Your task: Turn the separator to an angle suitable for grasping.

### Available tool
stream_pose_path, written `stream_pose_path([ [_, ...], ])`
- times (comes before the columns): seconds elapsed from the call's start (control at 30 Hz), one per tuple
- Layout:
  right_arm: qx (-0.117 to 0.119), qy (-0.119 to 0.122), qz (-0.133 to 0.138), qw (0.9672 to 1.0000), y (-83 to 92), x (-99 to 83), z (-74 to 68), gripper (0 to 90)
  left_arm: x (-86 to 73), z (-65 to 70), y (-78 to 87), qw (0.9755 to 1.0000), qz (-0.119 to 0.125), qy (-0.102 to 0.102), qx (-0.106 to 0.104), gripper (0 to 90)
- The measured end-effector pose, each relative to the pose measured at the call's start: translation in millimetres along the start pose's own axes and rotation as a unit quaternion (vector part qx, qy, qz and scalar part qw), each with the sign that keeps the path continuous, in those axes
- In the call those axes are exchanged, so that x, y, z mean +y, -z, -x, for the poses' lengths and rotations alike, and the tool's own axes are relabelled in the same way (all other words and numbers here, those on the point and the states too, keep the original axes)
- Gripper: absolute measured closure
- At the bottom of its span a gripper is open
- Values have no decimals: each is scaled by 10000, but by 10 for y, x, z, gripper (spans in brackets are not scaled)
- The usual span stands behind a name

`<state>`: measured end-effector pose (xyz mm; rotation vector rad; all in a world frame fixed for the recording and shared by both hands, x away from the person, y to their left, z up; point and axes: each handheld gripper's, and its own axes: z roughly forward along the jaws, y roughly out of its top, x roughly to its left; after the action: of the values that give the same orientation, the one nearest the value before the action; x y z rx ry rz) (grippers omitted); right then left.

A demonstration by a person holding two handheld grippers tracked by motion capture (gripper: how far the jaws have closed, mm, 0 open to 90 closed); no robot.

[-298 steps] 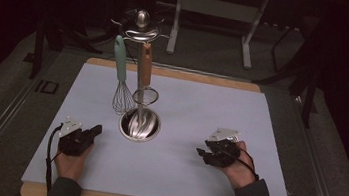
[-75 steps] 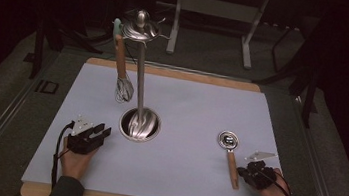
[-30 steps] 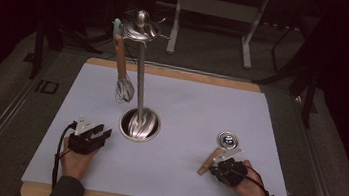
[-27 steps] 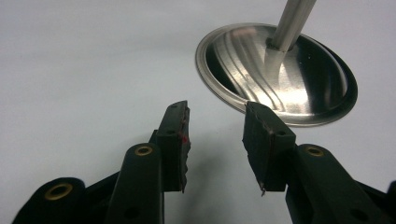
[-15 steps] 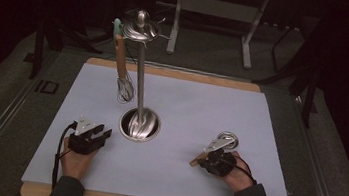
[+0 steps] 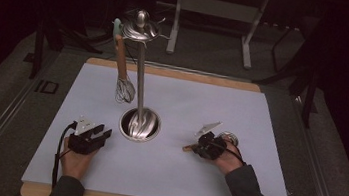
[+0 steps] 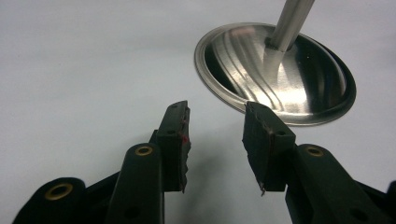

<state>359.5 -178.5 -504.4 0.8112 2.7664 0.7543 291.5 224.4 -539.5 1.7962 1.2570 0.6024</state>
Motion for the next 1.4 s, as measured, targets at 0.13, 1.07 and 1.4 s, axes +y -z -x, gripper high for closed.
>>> stream_pose_path([
  [0.13, -97, 103, -131, 9998, -55, 121, 41, 900, 1, 0, -1, 10000, -2, 0, -2, 612],
  [1.07, -731, -1061, 296, 9912, -82, 258, 776, 662, 4, 4, -9, 10000, -39, -31, -2, 611],
  [1.4, -830, -1086, -281, 9902, -52, 97, 986, 580, 5, 5, -11, 10000, -46, -30, 4, 610],
])
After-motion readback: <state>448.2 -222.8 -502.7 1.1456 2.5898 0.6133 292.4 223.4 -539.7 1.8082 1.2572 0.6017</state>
